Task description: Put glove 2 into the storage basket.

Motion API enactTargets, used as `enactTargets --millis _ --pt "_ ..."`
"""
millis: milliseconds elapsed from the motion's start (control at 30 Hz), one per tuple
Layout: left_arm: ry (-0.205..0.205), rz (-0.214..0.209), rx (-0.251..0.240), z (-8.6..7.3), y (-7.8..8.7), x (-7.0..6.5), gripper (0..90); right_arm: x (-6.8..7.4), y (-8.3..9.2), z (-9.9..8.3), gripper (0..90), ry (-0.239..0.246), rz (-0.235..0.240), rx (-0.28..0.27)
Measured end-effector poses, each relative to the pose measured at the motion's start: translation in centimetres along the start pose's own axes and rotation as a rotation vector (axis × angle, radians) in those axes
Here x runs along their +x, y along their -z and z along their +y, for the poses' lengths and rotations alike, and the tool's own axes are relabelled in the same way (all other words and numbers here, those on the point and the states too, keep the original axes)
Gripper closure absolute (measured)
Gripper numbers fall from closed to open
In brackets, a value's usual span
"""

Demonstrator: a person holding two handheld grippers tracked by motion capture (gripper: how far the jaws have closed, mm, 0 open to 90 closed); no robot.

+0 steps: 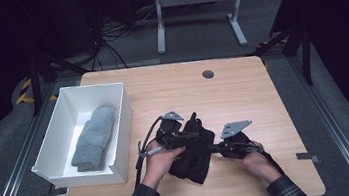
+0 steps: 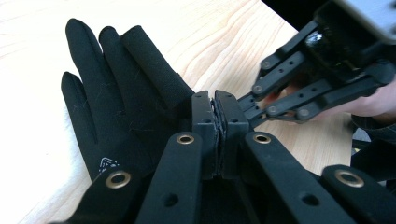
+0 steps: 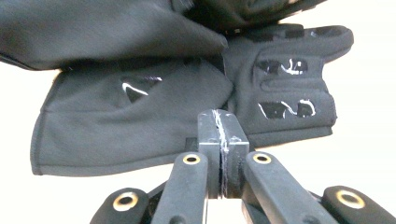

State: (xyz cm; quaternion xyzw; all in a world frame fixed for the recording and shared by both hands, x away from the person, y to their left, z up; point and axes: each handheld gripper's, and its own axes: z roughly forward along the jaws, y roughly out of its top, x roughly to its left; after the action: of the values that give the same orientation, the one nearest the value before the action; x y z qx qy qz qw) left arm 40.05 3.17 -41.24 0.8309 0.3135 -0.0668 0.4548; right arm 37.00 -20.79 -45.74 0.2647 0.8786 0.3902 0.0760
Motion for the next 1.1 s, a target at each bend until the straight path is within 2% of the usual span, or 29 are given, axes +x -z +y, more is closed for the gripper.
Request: enactTargets --millis 67,300,400,500,567,600,667,733,800,867,967,1033,1100 --pt "-0.008 -0.002 0.010 0.0 -0.4 -0.3 88.2 0.0 -0.3 -0.1 90.0 0.003 0.001 0.014" --pt "-0.014 -0.023 0.035 0.0 -2.0 -0.8 88.2 -0.1 -0.8 0.0 90.0 -0.004 0.011 0.001" --pt "-0.031 -0.005 0.059 -0.2 -3.1 -1.0 88.0 -0.1 -0.9 0.0 90.0 0.000 0.009 -0.002" --pt "-0.024 -0.011 0.074 -0.7 -3.8 -0.8 87.0 -0.3 -0.1 -0.1 89.6 0.002 -0.027 -0.004" --pt "-0.013 -0.030 0.069 -1.0 -4.2 -0.6 83.7 -0.8 0.8 -0.4 84.6 -0.013 -0.060 -0.012" --pt "-0.017 -0.031 0.072 -1.1 -4.4 -0.6 78.6 -1.2 1.4 -0.7 82.5 -0.023 -0.071 -0.024" --pt "-0.037 -0.015 0.073 -1.1 -4.5 -1.0 68.1 -1.9 2.5 -1.2 74.4 -0.039 -0.099 -0.034" --pt "-0.058 -0.011 0.071 -1.0 -4.4 -1.4 64.5 -2.5 3.3 -1.7 68.4 -0.056 -0.123 -0.035" --pt "-0.077 -0.020 0.080 -1.1 -4.2 -1.9 68.4 -3.3 4.2 -2.4 60.7 -0.069 -0.161 -0.032" --pt "-0.089 -0.033 0.102 -1.4 -4.4 -2.5 79.0 -4.0 5.0 -3.0 54.3 -0.090 -0.189 -0.037" --pt "-0.114 -0.012 0.143 -2.1 -5.1 -3.0 87.9 -4.6 5.8 -3.7 47.0 -0.103 -0.229 -0.033" --pt "-0.107 0.001 0.178 -2.4 -5.6 -2.8 89.5 -4.9 6.1 -4.0 42.7 -0.110 -0.247 -0.025" --pt "-0.104 0.001 0.191 -2.7 -5.8 -2.5 89.7 -5.1 6.2 -4.7 39.0 -0.118 -0.258 -0.019"
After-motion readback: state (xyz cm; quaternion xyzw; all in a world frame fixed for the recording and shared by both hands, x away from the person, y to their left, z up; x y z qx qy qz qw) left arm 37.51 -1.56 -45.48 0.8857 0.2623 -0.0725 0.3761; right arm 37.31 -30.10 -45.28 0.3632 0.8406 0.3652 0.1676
